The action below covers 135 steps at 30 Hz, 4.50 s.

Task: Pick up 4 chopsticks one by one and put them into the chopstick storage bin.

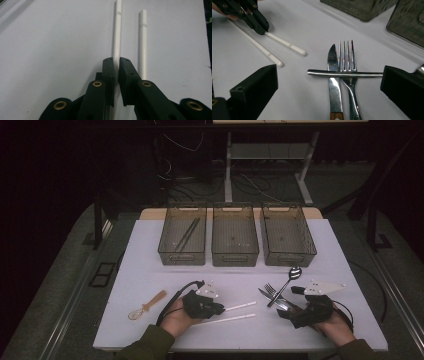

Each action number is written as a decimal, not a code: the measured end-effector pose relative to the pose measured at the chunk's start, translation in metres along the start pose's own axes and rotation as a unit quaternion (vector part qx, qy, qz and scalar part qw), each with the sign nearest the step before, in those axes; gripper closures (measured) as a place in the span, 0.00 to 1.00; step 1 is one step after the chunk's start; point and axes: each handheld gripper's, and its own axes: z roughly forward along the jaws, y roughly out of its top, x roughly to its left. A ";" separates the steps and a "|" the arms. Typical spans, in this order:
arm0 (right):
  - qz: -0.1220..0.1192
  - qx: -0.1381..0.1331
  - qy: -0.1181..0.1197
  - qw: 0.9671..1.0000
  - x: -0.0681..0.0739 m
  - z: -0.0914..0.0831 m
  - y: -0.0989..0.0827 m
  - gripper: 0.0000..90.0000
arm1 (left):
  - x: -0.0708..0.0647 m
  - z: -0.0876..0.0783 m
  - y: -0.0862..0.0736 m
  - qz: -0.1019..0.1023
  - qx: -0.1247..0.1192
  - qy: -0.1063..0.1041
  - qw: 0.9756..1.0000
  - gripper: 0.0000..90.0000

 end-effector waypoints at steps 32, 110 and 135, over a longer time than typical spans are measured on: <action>-0.001 0.003 0.002 1.000 0.001 0.001 0.000 0.02 | 0.015 -0.011 0.005 -0.023 -0.011 -0.010 1.000 0.94; 0.014 -0.004 0.008 1.000 0.000 0.004 -0.002 0.02 | 0.211 -0.092 0.078 -0.176 -0.033 0.229 0.957 0.94; 0.017 -0.011 0.007 1.000 0.000 0.001 -0.002 0.02 | 0.191 -0.085 0.063 -0.179 -0.058 0.217 0.958 0.52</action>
